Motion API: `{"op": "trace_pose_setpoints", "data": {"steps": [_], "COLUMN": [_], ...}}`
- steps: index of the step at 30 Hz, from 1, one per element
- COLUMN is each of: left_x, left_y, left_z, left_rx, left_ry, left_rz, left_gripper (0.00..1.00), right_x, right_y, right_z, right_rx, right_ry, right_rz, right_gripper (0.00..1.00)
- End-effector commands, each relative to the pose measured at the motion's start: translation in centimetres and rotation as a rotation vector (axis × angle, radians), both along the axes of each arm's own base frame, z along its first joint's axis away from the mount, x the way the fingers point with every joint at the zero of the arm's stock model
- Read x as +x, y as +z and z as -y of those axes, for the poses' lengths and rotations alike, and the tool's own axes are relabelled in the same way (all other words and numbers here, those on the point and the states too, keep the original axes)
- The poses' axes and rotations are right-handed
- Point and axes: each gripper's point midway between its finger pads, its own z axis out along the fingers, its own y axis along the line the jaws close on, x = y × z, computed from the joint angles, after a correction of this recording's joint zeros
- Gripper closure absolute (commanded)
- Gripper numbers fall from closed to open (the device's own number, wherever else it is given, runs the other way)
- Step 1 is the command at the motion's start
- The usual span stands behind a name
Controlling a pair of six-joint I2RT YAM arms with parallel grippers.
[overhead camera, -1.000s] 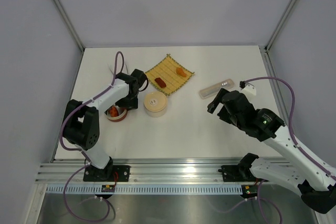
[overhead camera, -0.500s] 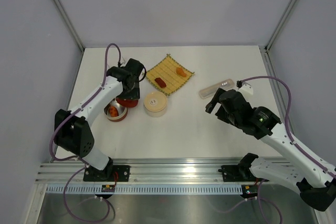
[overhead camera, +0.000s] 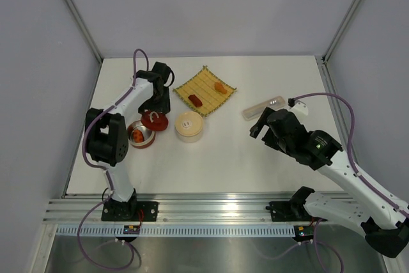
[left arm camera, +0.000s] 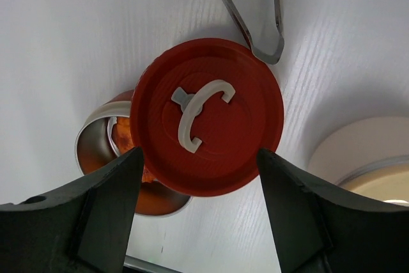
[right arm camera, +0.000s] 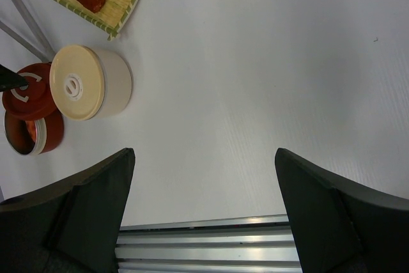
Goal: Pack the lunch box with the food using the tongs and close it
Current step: Close the box lid on the packing box.
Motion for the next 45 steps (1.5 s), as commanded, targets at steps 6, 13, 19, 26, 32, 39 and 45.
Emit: {"op": "trace_pose_setpoints", "data": {"steps": [6,13,19,26,32,39,45], "left_x": [2.8,2.8,2.4,2.1,1.7,0.8,-1.1], "left_y": [0.7,-0.6,-1.7,-2.0,-1.2,2.3,7.0], "left_z": [0.8,0.1,-0.4,-0.1,0.0,0.2,-0.4], "left_rx": [-0.082,-0.041,-0.013,-0.024,-0.040,-0.081,-0.098], "left_ry": [-0.046,-0.033,-0.026,-0.034,-0.035,-0.040,-0.035], "left_rz": [0.025,-0.014,-0.051,-0.061,-0.047,0.031,0.147], "left_gripper": [0.34,0.36,0.41,0.58,0.91,1.00,1.00], "right_x": [0.1,0.1,0.0,0.1,0.1,0.2,0.5], "right_y": [0.6,0.3,0.3,0.2,0.3,0.2,0.1], "right_z": [0.1,-0.1,0.1,0.0,-0.1,-0.2,-0.5], "right_rx": [0.010,0.009,0.010,0.011,0.009,0.009,0.000], "right_ry": [-0.012,-0.006,-0.013,-0.011,-0.008,-0.005,0.010], "right_rz": [0.017,0.009,0.010,0.005,0.007,0.007,0.011], "right_gripper": [0.01,0.01,0.01,0.01,0.01,0.02,0.01]}}
